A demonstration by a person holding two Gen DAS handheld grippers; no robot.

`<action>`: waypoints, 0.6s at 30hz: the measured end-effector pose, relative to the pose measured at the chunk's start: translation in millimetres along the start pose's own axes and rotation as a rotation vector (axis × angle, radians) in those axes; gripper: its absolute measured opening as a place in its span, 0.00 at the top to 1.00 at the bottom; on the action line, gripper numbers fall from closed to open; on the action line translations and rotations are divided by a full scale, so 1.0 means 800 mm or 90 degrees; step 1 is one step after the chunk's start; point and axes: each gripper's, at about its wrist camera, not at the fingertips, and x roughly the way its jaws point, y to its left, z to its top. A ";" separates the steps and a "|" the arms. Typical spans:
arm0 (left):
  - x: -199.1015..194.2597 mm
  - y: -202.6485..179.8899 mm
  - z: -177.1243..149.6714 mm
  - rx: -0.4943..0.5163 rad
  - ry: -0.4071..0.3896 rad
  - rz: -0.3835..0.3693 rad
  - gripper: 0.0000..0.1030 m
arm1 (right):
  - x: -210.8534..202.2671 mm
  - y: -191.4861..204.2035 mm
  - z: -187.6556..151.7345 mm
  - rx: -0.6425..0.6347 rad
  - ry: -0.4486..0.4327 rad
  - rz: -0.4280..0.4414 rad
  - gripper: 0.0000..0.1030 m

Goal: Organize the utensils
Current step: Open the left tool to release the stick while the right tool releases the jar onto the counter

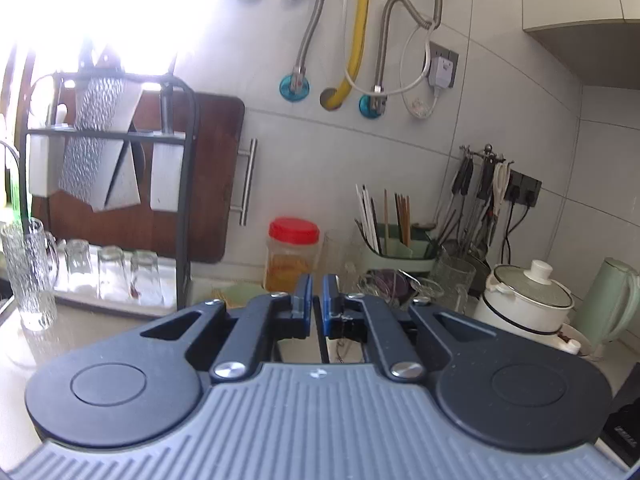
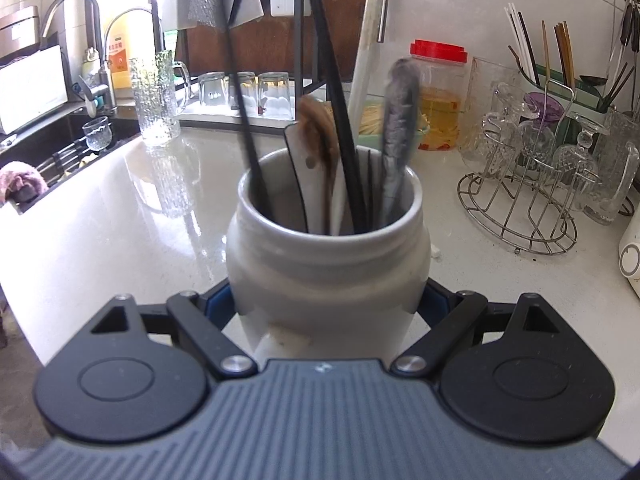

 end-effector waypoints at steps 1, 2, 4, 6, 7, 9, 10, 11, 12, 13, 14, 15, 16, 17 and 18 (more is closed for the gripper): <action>0.000 0.000 0.002 0.000 0.007 0.001 0.93 | 0.000 0.000 0.001 -0.001 0.002 -0.001 0.11; -0.001 -0.001 0.003 0.004 0.014 0.005 0.91 | 0.000 0.001 0.001 -0.001 0.005 -0.001 0.11; -0.003 -0.002 0.008 0.014 0.032 0.015 0.88 | 0.001 0.002 0.002 0.000 0.011 -0.003 0.11; -0.007 -0.001 0.013 0.018 0.044 0.030 0.84 | 0.001 0.002 0.005 -0.005 0.019 -0.004 0.11; -0.009 0.000 0.017 0.020 0.053 0.038 0.81 | 0.002 0.002 0.006 -0.004 0.024 -0.004 0.11; -0.015 0.003 0.023 0.020 0.071 0.055 0.76 | 0.003 0.003 0.008 -0.001 0.033 -0.005 0.11; -0.018 0.006 0.027 0.015 0.081 0.062 0.71 | 0.003 0.003 0.009 0.000 0.036 -0.005 0.11; -0.020 0.010 0.031 0.009 0.091 0.066 0.64 | 0.003 0.002 0.010 0.003 0.041 -0.003 0.11; -0.024 0.014 0.035 0.002 0.100 0.072 0.60 | 0.001 0.000 0.011 0.008 0.040 0.000 0.06; -0.028 0.018 0.040 -0.005 0.107 0.078 0.52 | -0.002 -0.003 0.013 0.021 0.035 0.014 0.00; -0.031 0.022 0.044 -0.015 0.115 0.084 0.43 | -0.006 -0.007 0.016 0.035 0.028 0.025 0.00; -0.035 0.028 0.048 -0.025 0.124 0.087 0.40 | -0.010 -0.009 0.019 0.041 0.023 0.029 0.00; -0.040 0.033 0.052 -0.033 0.132 0.092 0.37 | -0.013 -0.009 0.022 0.039 0.023 0.025 0.00; -0.044 0.038 0.056 -0.039 0.137 0.098 0.35 | -0.017 -0.008 0.026 0.036 0.025 0.020 0.00; -0.048 0.042 0.060 -0.041 0.141 0.104 0.33 | -0.022 -0.008 0.029 0.035 0.023 0.018 0.00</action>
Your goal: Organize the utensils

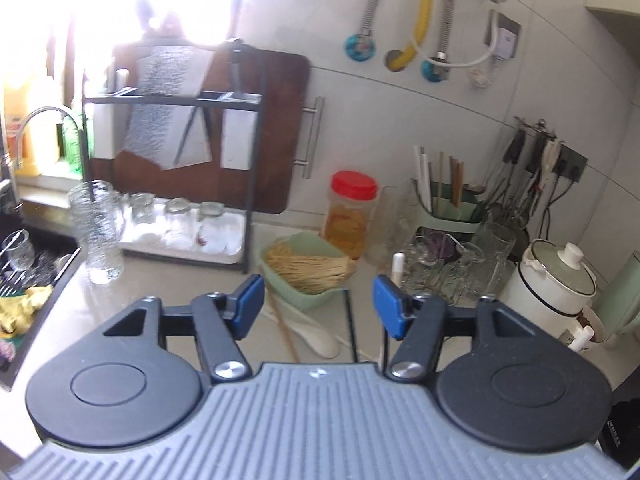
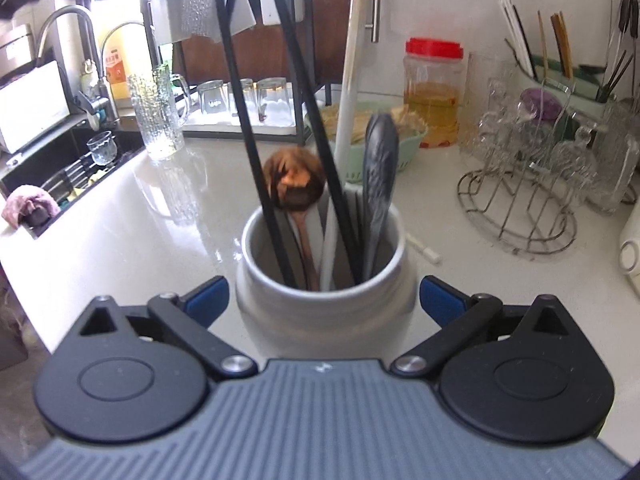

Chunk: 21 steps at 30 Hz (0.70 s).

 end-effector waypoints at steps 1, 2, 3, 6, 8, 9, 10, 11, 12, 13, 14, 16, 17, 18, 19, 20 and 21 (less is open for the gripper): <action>-0.004 0.005 0.003 0.001 0.005 0.006 0.29 | -0.007 -0.001 0.004 0.004 -0.002 0.003 0.00; -0.009 0.009 0.006 0.000 0.009 0.012 0.27 | -0.014 -0.001 0.008 0.012 -0.003 0.003 0.00; -0.013 0.014 0.009 0.000 0.014 0.014 0.27 | -0.022 -0.002 0.012 0.020 -0.003 0.002 0.00; -0.026 0.029 0.017 -0.004 0.034 0.008 0.26 | -0.048 -0.001 0.029 0.044 0.001 -0.007 0.00; -0.038 0.037 0.020 0.000 0.039 0.000 0.24 | -0.070 -0.001 0.041 0.066 0.000 -0.024 0.00; -0.044 0.040 0.021 0.004 0.042 0.001 0.24 | -0.082 0.000 0.046 0.076 -0.002 -0.033 0.00; -0.050 0.043 0.021 0.007 0.044 0.001 0.23 | -0.094 0.001 0.051 0.087 -0.004 -0.042 0.00; -0.056 0.045 0.021 0.012 0.047 -0.001 0.22 | -0.106 0.003 0.057 0.102 -0.007 -0.051 0.00; -0.062 0.047 0.020 0.019 0.051 -0.002 0.21 | -0.119 0.004 0.061 0.116 -0.010 -0.057 0.00; -0.069 0.049 0.019 0.025 0.055 -0.002 0.20 | -0.130 0.006 0.065 0.129 -0.015 -0.062 0.00; -0.075 0.052 0.017 0.027 0.060 -0.003 0.20 | -0.142 0.009 0.068 0.138 -0.020 -0.069 0.00; -0.086 0.060 0.014 0.018 0.077 -0.013 0.19 | -0.165 0.016 0.072 0.156 -0.025 -0.086 0.00; -0.091 0.064 0.011 0.015 0.084 -0.020 0.19 | -0.175 0.019 0.072 0.163 -0.027 -0.091 0.00; -0.097 0.066 0.007 0.015 0.088 -0.025 0.19 | -0.185 0.022 0.072 0.170 -0.030 -0.096 0.00; -0.103 0.066 0.003 0.019 0.092 -0.026 0.19 | -0.196 0.025 0.071 0.176 -0.035 -0.104 0.00; -0.109 0.066 -0.001 0.024 0.097 -0.025 0.19 | -0.205 0.029 0.070 0.182 -0.037 -0.111 0.00; -0.115 0.066 -0.006 0.028 0.102 -0.024 0.19 | -0.214 0.031 0.068 0.191 -0.039 -0.114 0.00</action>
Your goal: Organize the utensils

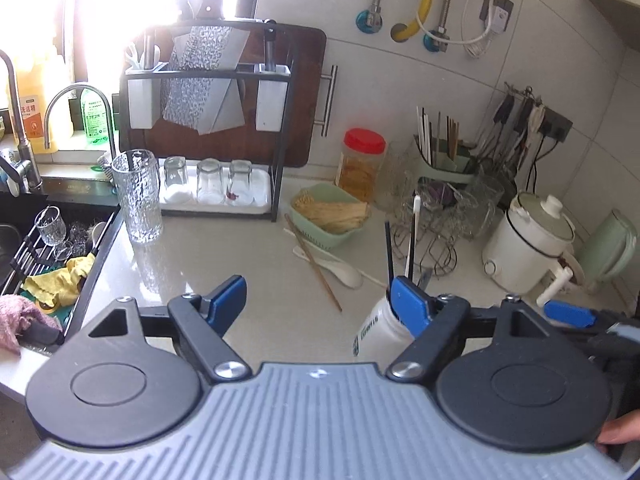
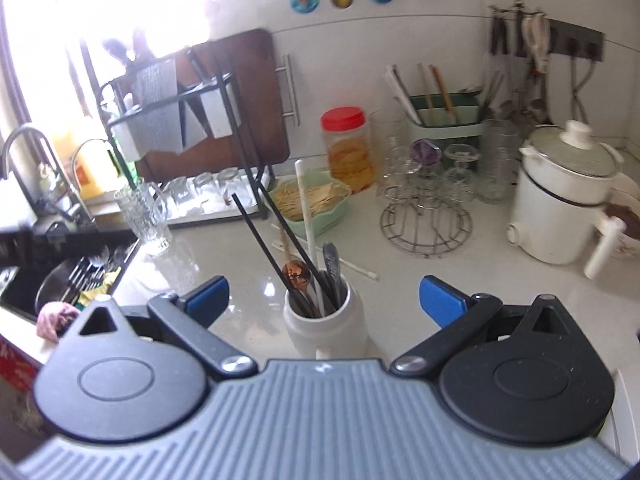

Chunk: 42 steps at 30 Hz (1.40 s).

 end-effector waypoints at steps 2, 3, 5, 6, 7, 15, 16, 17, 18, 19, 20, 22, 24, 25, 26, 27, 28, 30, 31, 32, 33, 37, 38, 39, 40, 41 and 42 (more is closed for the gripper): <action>-0.009 -0.004 -0.011 0.001 0.006 0.001 0.19 | -0.018 -0.002 -0.004 0.016 -0.005 0.002 0.00; -0.014 -0.005 -0.016 0.000 0.007 0.001 0.19 | -0.025 -0.004 -0.006 0.021 -0.006 0.003 0.00; -0.023 -0.010 -0.028 -0.008 0.007 0.003 0.19 | -0.040 -0.005 -0.011 0.022 -0.011 0.005 0.00; -0.027 -0.013 -0.033 -0.009 0.006 0.005 0.19 | -0.045 -0.007 -0.013 0.020 -0.013 0.007 0.00; -0.029 -0.016 -0.038 -0.011 0.008 0.011 0.19 | -0.049 -0.008 -0.015 0.016 -0.013 0.008 0.00; -0.044 -0.051 -0.064 -0.027 0.026 0.036 0.19 | -0.075 -0.027 -0.036 -0.008 0.009 0.023 0.00; -0.046 -0.055 -0.067 -0.024 0.027 0.039 0.19 | -0.078 -0.028 -0.039 -0.011 0.011 0.023 0.00; -0.049 -0.058 -0.070 -0.021 0.030 0.042 0.19 | -0.079 -0.030 -0.040 -0.016 0.014 0.025 0.00; -0.051 -0.061 -0.073 -0.020 0.033 0.044 0.19 | -0.081 -0.031 -0.042 -0.021 0.017 0.029 0.00; -0.053 -0.064 -0.076 -0.020 0.036 0.047 0.19 | -0.083 -0.033 -0.043 -0.021 0.019 0.032 0.00; -0.055 -0.066 -0.079 -0.020 0.039 0.049 0.19 | -0.086 -0.035 -0.044 -0.021 0.020 0.035 0.00; -0.057 -0.070 -0.083 -0.018 0.045 0.055 0.19 | -0.089 -0.038 -0.045 -0.025 0.023 0.039 0.00; -0.059 -0.071 -0.084 -0.021 0.047 0.060 0.19 | -0.092 -0.040 -0.047 -0.025 0.022 0.040 0.00; -0.061 -0.071 -0.084 -0.023 0.044 0.063 0.19 | -0.093 -0.040 -0.047 -0.024 0.023 0.043 0.00; -0.064 -0.071 -0.083 -0.024 0.042 0.069 0.19 | -0.094 -0.041 -0.048 -0.024 0.023 0.045 0.00; -0.065 -0.072 -0.083 -0.023 0.042 0.072 0.19 | -0.095 -0.041 -0.049 -0.024 0.023 0.046 0.00; -0.067 -0.072 -0.082 -0.022 0.042 0.074 0.19 | -0.095 -0.041 -0.049 -0.021 0.022 0.047 0.00; -0.070 -0.073 -0.084 -0.023 0.040 0.076 0.19 | -0.097 -0.041 -0.050 -0.018 0.018 0.050 0.00; -0.071 -0.074 -0.085 -0.021 0.040 0.078 0.19 | -0.098 -0.041 -0.051 -0.020 0.016 0.050 0.00; -0.071 -0.075 -0.085 -0.020 0.041 0.080 0.19 | -0.098 -0.042 -0.051 -0.022 0.014 0.050 0.00; -0.071 -0.075 -0.086 -0.019 0.041 0.081 0.19 | -0.098 -0.042 -0.052 -0.023 0.013 0.050 0.00; -0.076 -0.075 -0.086 -0.024 0.033 0.089 0.19 | -0.098 -0.043 -0.052 -0.020 0.013 0.049 0.00; -0.076 -0.076 -0.086 -0.027 0.033 0.089 0.19 | -0.098 -0.043 -0.051 -0.019 0.013 0.049 0.00; -0.076 -0.075 -0.086 -0.029 0.032 0.089 0.19 | -0.098 -0.043 -0.051 -0.020 0.012 0.050 0.00; -0.077 -0.076 -0.086 -0.030 0.031 0.089 0.19 | -0.098 -0.044 -0.051 -0.021 0.011 0.049 0.00; -0.077 -0.077 -0.086 -0.029 0.030 0.088 0.19 | -0.098 -0.044 -0.051 -0.022 0.011 0.047 0.00; -0.077 -0.078 -0.086 -0.027 0.030 0.087 0.19 | -0.098 -0.045 -0.051 -0.022 0.011 0.047 0.00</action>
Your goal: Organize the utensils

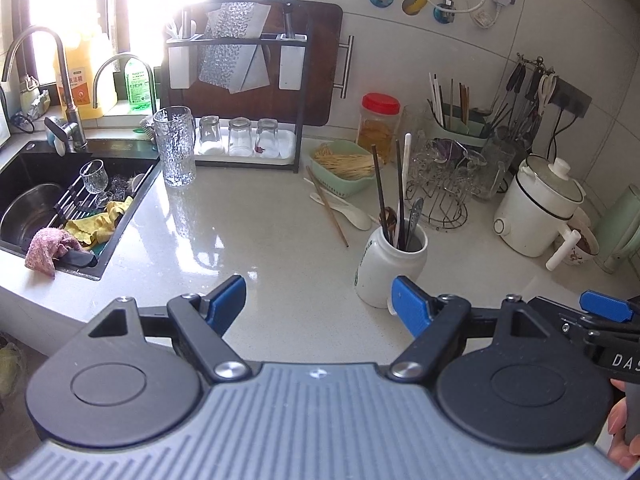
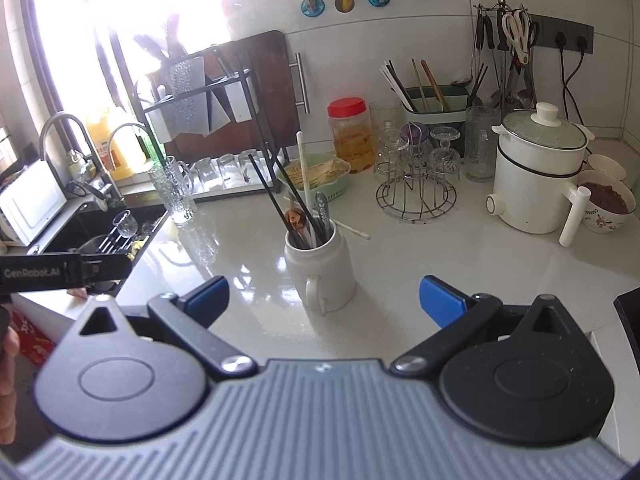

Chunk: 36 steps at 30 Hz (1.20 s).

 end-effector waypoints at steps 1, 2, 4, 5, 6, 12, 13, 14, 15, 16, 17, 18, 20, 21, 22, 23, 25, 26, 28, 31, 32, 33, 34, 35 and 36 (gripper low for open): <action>0.000 -0.001 0.000 0.002 0.000 -0.001 0.19 | -0.001 -0.001 0.000 0.000 -0.001 0.000 0.00; 0.001 -0.002 0.000 0.002 0.000 -0.001 0.19 | -0.001 -0.001 0.000 0.000 -0.002 -0.001 0.00; 0.001 -0.003 0.000 0.004 0.001 -0.005 0.19 | -0.001 -0.002 -0.001 0.001 -0.001 -0.001 0.00; 0.001 -0.004 -0.001 0.004 0.000 -0.007 0.18 | -0.001 -0.003 -0.001 0.002 0.000 -0.002 0.00; 0.001 -0.005 -0.001 0.005 0.000 -0.008 0.18 | -0.001 -0.004 -0.001 0.002 0.001 -0.003 0.00; 0.001 -0.002 0.000 -0.002 0.003 -0.006 0.14 | -0.002 -0.001 -0.001 -0.003 0.001 -0.006 0.00; 0.001 0.000 0.001 -0.006 0.003 -0.007 0.11 | -0.001 -0.001 -0.001 -0.003 0.001 -0.005 0.00; 0.001 0.001 0.002 -0.009 0.002 -0.008 0.08 | -0.001 -0.001 0.000 -0.004 0.001 -0.005 0.00; 0.001 0.003 0.003 -0.010 0.000 -0.008 0.06 | -0.001 -0.001 0.000 -0.006 0.000 -0.006 0.00; 0.002 0.004 0.003 -0.012 -0.001 -0.007 0.05 | -0.001 -0.001 0.000 -0.007 -0.001 -0.007 0.00; 0.002 0.004 0.004 -0.013 -0.001 -0.007 0.04 | -0.001 -0.001 0.000 -0.006 -0.001 -0.008 0.00; 0.002 0.004 0.004 -0.012 -0.001 -0.007 0.04 | -0.001 -0.003 0.000 -0.004 0.000 -0.007 0.00; 0.003 0.003 0.006 -0.003 -0.001 -0.001 0.04 | 0.000 -0.003 -0.001 0.000 0.001 -0.009 0.00; 0.004 0.002 0.007 0.005 -0.001 0.001 0.04 | 0.001 -0.004 -0.001 0.002 0.002 -0.010 0.00; 0.004 0.000 0.008 0.011 0.000 0.004 0.03 | 0.001 -0.004 -0.001 0.004 0.003 -0.011 0.00; 0.005 -0.002 0.009 0.016 0.000 0.006 0.03 | 0.001 -0.004 -0.001 0.006 0.003 -0.012 0.00; 0.005 -0.003 0.011 0.021 0.001 0.006 0.03 | 0.002 -0.004 0.000 0.006 0.003 -0.015 0.00; 0.006 -0.004 0.012 0.024 0.002 0.008 0.03 | 0.002 -0.004 0.001 0.006 0.002 -0.016 0.00; 0.007 -0.003 0.014 0.027 0.001 0.012 0.03 | 0.003 -0.003 0.001 0.008 0.003 -0.016 0.00; 0.010 -0.003 0.018 0.030 0.004 0.015 0.03 | 0.003 -0.004 0.000 0.007 0.004 -0.016 0.00; 0.010 -0.003 0.018 0.030 0.006 0.014 0.03 | 0.003 -0.003 0.000 0.008 0.005 -0.016 0.00; 0.011 -0.003 0.019 0.031 0.007 0.013 0.03 | 0.003 -0.003 0.000 0.010 0.005 -0.017 0.00; 0.012 -0.003 0.020 0.032 0.009 0.013 0.03 | 0.003 -0.003 0.000 0.010 0.005 -0.017 0.00; 0.013 -0.003 0.020 0.034 0.010 0.013 0.03 | 0.004 -0.002 0.000 0.010 0.005 -0.018 0.00; 0.014 -0.003 0.021 0.036 0.011 0.012 0.03 | 0.004 -0.002 0.000 0.011 0.004 -0.019 0.00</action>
